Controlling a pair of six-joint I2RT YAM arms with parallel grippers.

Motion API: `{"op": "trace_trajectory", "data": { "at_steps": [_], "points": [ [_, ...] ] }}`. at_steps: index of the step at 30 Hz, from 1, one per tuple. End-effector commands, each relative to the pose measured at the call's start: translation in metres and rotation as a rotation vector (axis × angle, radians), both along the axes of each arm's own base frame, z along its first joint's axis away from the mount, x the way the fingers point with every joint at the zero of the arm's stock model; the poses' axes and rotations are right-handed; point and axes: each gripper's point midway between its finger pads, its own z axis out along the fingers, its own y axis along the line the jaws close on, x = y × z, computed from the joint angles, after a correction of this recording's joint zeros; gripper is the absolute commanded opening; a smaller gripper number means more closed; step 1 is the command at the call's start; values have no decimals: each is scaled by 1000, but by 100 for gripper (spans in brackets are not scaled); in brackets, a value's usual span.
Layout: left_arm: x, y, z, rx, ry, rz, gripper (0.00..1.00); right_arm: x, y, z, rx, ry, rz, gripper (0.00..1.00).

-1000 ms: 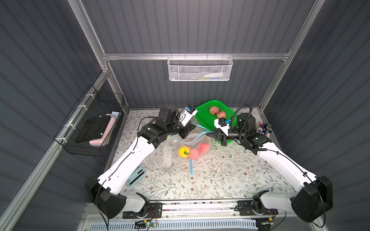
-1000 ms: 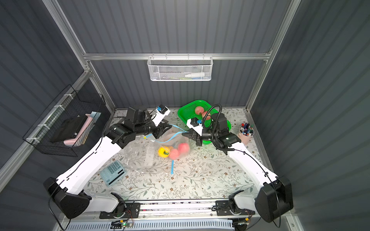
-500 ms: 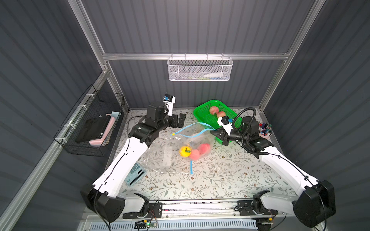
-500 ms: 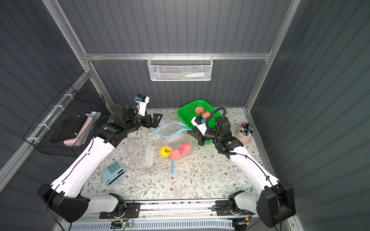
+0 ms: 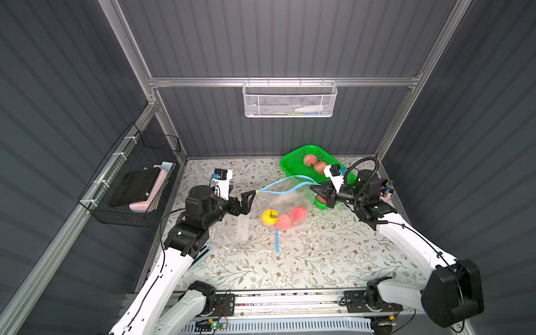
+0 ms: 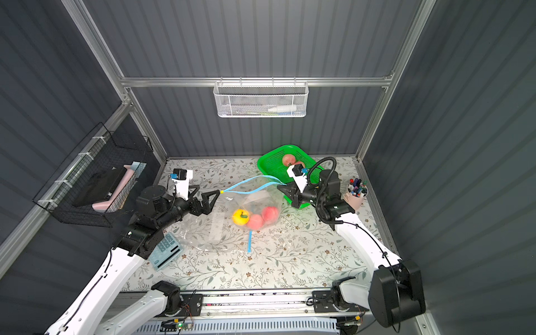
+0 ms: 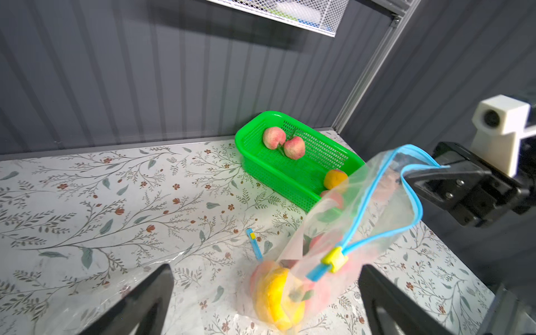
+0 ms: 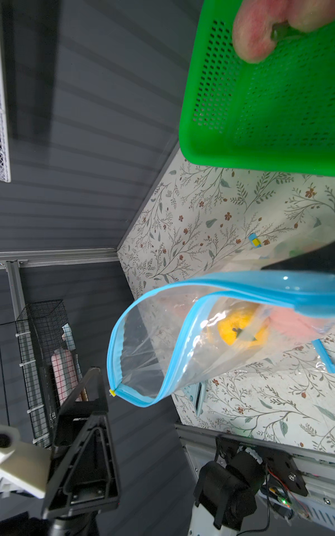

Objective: Place the peach in a zip-top bag and seal the zipper
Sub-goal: Zip the zipper on the zipper food storage bag.

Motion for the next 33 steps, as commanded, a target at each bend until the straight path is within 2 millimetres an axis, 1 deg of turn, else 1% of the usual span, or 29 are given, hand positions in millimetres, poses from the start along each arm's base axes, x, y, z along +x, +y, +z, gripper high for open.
{"op": "trace_trajectory", "data": {
  "at_steps": [1,3,6,7,9,11,15,19,23,26,32,33],
  "points": [
    [-11,-21,0,-15,-93,-154,99,2,2,1,39,18,25,0],
    [-10,-28,-9,-22,-85,-192,98,4,2,1,42,30,27,0],
    [-11,-42,-17,-6,-129,-293,93,5,1,2,48,36,40,0],
    [-9,-45,-19,-15,-142,-307,91,5,1,2,50,37,42,0],
    [0,-46,-24,-18,-168,-289,87,4,0,3,53,37,47,0],
    [7,-48,-28,-24,-192,-288,80,3,0,3,55,39,52,0],
    [16,-54,-31,-38,-229,-301,60,2,-2,3,59,44,60,0],
    [9,-58,-28,-54,-284,-348,49,1,-3,2,62,49,65,0],
    [3,-64,-31,-43,-275,-403,36,-1,-4,-1,64,59,74,0],
    [0,-64,-31,-32,-276,-415,27,0,-4,-3,64,68,72,0],
    [-1,-62,-27,-14,-271,-408,16,3,-9,-3,68,81,44,0],
    [-3,-63,-25,-7,-267,-424,11,4,-11,-2,65,87,31,0]
  ]
}}
